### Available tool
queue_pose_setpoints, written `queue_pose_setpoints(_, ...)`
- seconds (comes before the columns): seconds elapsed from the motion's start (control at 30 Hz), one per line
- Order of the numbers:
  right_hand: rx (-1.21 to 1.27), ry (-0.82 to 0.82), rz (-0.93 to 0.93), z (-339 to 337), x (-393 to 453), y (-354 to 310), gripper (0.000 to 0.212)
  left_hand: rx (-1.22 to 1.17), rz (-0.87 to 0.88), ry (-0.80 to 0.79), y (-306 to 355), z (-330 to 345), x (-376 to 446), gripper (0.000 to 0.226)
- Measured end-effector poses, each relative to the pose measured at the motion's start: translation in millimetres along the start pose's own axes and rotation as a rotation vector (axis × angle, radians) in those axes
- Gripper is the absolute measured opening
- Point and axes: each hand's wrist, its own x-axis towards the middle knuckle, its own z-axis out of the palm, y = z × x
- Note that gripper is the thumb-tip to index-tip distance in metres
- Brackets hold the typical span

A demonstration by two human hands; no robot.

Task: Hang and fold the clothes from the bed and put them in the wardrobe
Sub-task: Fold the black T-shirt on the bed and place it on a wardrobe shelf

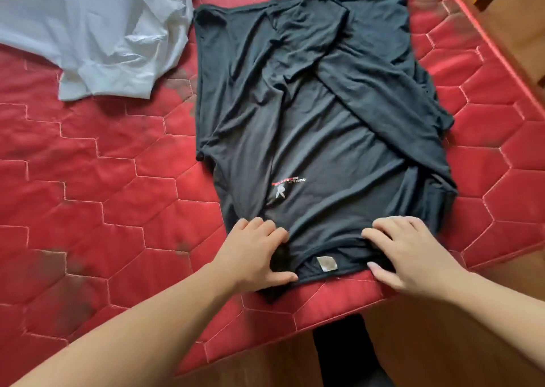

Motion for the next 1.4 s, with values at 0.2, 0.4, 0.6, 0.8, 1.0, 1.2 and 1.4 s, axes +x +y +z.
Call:
queue_pose_setpoints(0.2, 0.057, -0.008, 0.398, 5.5, -33.5, -0.2, 0.058, 0.079, -0.078, -0.058, 21.4, 8.2, -31.4, 0.052)
queue_pose_setpoints(0.4, 0.07, -0.163, 0.529, -25.8, -39.1, 10.3, 0.024, 0.066, -0.212, -0.18, 31.8, -25.9, -37.0, 0.025)
queue_pose_setpoints(0.6, 0.286, -0.501, 0.461, -82.7, -32.8, 24.2, 0.013, -0.271, -0.157, -0.606, 15.1, -96.1, -28.0, 0.015)
queue_pose_setpoints(0.8, 0.506, 0.005, 0.637, -127.4, 39.0, 66.7, 0.018, -0.656, -0.387, 0.13, -37.4, -154.5, 43.4, 0.027)
queue_pose_setpoints(1.0, 0.827, 0.294, 0.718, -137.0, 166.2, 139.8, 0.021, -0.803, -0.505, 0.35, -115.8, -194.1, 146.6, 0.023)
queue_pose_setpoints(1.2, 0.788, 0.301, 0.584, -155.2, 288.8, 214.0, 0.019, -0.646, -0.583, 0.436, -195.1, -229.2, 257.4, 0.024)
queue_pose_setpoints(1.4, 0.654, 0.312, 0.647, -161.3, 389.2, 258.3, 0.021, -0.511, -0.71, 0.658, -254.5, -250.4, 342.7, 0.037)
